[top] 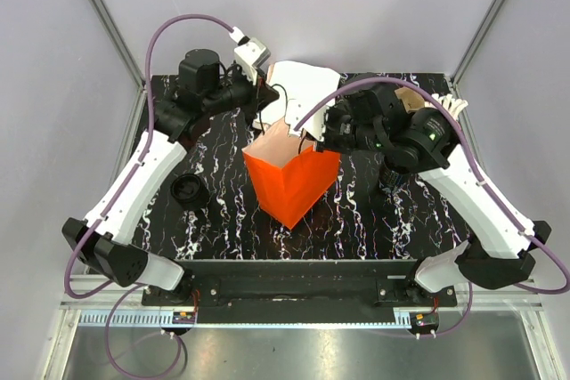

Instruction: Pack the takeout coffee

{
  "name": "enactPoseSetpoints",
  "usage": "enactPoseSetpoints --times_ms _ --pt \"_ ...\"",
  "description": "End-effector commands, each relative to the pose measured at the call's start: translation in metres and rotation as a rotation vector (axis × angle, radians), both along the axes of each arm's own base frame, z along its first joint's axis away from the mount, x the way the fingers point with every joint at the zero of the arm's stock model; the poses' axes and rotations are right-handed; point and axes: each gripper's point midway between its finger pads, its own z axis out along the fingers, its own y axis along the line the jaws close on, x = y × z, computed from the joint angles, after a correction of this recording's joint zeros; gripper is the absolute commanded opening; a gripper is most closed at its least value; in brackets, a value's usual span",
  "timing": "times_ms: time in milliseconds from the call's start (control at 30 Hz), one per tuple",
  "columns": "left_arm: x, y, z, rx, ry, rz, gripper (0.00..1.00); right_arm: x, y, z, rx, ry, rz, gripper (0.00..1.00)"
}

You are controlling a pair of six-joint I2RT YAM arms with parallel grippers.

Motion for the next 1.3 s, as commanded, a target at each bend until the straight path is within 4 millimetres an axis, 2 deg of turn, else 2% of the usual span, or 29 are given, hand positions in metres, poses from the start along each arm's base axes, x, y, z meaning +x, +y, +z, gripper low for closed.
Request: enactPoseSetpoints --times_ms 0,100,133,167,200,233,267,300,333,400,433,467,533,600,800,967,1267 --pt "-0.003 -0.001 0.037 -0.030 -0.090 -0.011 0.00 0.002 -0.005 0.031 0.085 -0.066 -0.036 0.00" --pt "-0.005 -0.003 0.015 -0.012 -0.047 -0.023 0.00 -0.002 -0.005 0.013 0.055 -0.030 -0.024 0.02" --pt "-0.005 -0.005 0.006 -0.002 -0.044 -0.023 0.00 -0.006 -0.004 -0.003 0.024 -0.001 -0.002 0.03" --pt "-0.008 -0.008 -0.018 0.027 -0.013 -0.031 0.00 -0.008 -0.006 -0.012 0.006 0.013 0.004 0.04" --pt "-0.009 -0.009 -0.030 0.046 -0.003 -0.030 0.00 -0.009 -0.006 -0.019 -0.007 0.025 0.011 0.05" --pt "-0.008 -0.010 -0.038 0.065 -0.010 -0.023 0.00 -0.010 -0.006 -0.034 -0.039 0.046 0.019 0.08" --pt "-0.009 -0.011 -0.048 0.080 0.004 -0.025 0.00 -0.010 -0.007 -0.039 -0.048 0.051 0.015 0.10" --pt "-0.009 -0.011 -0.048 0.083 0.002 -0.022 0.00 -0.009 -0.007 -0.042 -0.054 0.051 0.011 0.12" --pt "-0.008 -0.010 -0.047 0.080 0.000 -0.016 0.00 -0.005 -0.008 -0.040 -0.053 0.041 -0.005 0.22" --pt "-0.007 -0.010 -0.036 0.071 -0.023 -0.008 0.00 -0.003 -0.007 -0.032 -0.030 0.028 -0.018 0.34" --pt "-0.006 -0.010 -0.031 0.065 -0.028 -0.002 0.00 -0.002 -0.006 -0.020 -0.003 0.009 -0.022 0.45" --pt "-0.005 -0.009 -0.028 0.064 -0.031 0.001 0.00 -0.002 -0.006 -0.015 0.008 0.005 -0.024 0.51" --pt "-0.004 -0.010 -0.015 0.054 -0.046 0.002 0.00 -0.003 -0.005 0.003 0.048 -0.012 -0.026 0.56" --pt "-0.002 -0.009 -0.009 0.049 -0.054 0.009 0.00 -0.005 -0.007 0.013 0.067 -0.022 -0.029 0.66" --pt "0.003 -0.009 -0.005 0.051 -0.061 0.031 0.00 -0.010 -0.014 0.028 0.097 -0.043 -0.035 0.78" --pt "0.011 -0.003 0.000 0.062 -0.082 0.077 0.00 -0.012 -0.016 0.029 0.100 -0.047 -0.035 0.83" --pt "0.030 0.015 0.001 0.089 -0.111 0.217 0.00 -0.008 -0.023 0.034 0.124 -0.077 -0.081 1.00"
